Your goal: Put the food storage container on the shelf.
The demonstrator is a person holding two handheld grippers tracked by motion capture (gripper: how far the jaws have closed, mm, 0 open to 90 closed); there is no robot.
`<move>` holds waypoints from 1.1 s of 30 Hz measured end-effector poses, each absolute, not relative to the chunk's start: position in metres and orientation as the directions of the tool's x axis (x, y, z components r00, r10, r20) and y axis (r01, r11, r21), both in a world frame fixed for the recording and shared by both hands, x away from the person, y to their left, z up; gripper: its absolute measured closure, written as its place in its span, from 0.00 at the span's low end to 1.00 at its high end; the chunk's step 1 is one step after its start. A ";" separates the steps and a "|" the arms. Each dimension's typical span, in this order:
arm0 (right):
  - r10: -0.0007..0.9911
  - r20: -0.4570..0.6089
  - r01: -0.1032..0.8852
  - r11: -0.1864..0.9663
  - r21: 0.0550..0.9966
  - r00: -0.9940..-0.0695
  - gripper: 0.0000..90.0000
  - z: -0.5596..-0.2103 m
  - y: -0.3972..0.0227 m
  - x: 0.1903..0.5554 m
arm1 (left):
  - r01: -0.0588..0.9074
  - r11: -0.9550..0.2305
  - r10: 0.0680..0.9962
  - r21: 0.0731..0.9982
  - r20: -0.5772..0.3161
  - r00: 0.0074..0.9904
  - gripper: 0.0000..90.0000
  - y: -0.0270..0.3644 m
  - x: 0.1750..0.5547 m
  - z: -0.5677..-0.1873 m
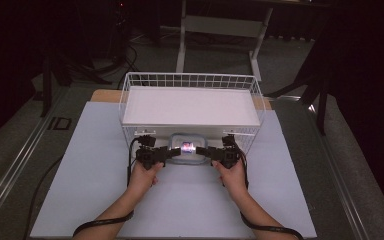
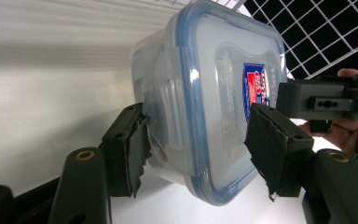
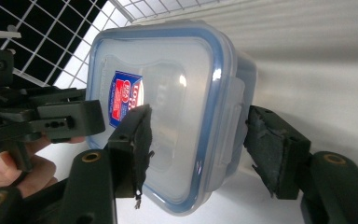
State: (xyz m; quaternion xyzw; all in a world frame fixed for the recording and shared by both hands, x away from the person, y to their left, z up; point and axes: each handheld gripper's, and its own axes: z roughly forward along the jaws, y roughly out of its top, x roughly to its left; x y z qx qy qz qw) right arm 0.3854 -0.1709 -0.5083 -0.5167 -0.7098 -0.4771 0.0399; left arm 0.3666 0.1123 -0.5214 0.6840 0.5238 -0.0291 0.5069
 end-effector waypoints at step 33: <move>0.774 0.308 0.608 0.121 0.785 -0.553 0.38 -0.491 -0.166 0.350 | 0.583 -0.022 0.702 0.812 -0.403 0.587 0.08 0.124 0.322 -0.508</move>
